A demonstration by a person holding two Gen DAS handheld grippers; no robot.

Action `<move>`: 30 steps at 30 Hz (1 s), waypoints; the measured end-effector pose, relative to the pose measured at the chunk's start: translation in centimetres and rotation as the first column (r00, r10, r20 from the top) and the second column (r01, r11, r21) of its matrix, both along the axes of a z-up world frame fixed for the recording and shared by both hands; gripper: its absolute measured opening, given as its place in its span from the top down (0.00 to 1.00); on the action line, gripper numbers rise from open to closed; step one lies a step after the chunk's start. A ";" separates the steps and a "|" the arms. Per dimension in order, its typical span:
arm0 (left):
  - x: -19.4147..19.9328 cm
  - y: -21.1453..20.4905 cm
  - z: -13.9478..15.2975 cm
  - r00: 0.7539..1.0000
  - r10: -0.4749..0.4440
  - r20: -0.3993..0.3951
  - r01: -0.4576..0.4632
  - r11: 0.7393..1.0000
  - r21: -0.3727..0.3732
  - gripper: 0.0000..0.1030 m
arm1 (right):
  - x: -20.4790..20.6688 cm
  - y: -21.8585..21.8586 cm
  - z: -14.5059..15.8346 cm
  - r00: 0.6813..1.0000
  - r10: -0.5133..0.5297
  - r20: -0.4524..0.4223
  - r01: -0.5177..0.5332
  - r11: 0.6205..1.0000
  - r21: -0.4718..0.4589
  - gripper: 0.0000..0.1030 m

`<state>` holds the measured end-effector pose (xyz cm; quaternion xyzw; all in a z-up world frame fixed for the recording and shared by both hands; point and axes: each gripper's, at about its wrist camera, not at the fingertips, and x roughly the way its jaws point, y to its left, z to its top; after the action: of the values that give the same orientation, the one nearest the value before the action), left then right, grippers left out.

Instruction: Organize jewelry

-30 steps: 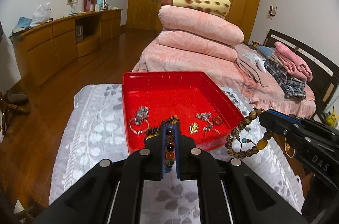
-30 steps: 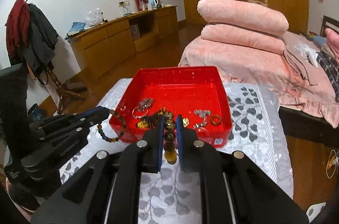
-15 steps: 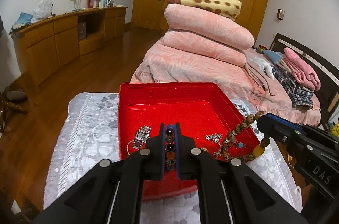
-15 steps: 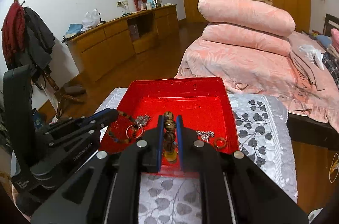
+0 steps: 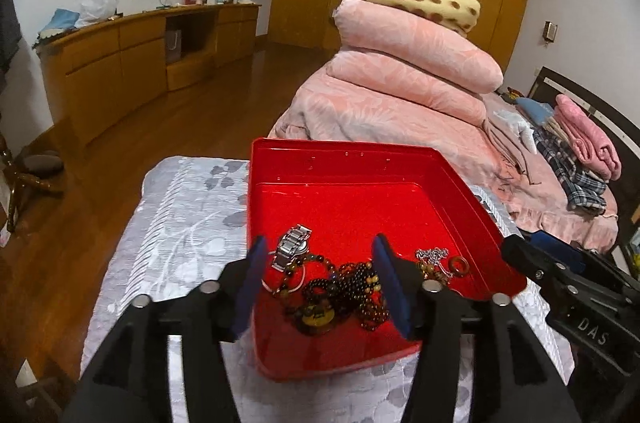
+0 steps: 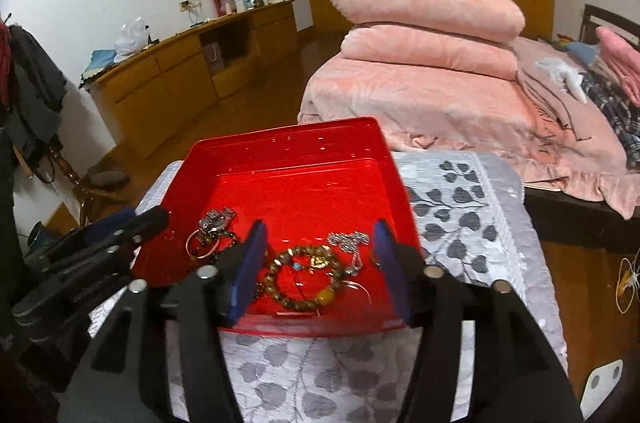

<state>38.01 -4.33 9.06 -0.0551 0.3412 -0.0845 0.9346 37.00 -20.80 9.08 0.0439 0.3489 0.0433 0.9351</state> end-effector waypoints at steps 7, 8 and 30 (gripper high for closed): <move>-3.2 1.3 0.4 0.999 0.003 0.044 -0.004 1.000 0.011 0.15 | -2.7 -0.6 -0.1 0.999 -0.042 0.024 0.043 0.998 -0.053 0.12; -3.7 1.4 0.3 0.999 0.005 0.044 -0.005 1.000 0.017 0.12 | -3.1 -0.6 -0.3 0.999 -0.040 0.018 0.041 0.998 -0.057 0.12; -14.0 2.8 2.0 0.977 0.031 0.212 -0.042 0.998 0.049 0.06 | -14.1 0.8 1.3 0.984 -0.017 0.175 0.028 0.998 -0.061 0.06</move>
<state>23.98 -1.50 11.05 -0.0272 0.2413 -0.0636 0.9680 22.94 -20.04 10.41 0.0141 0.2662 0.0252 0.9635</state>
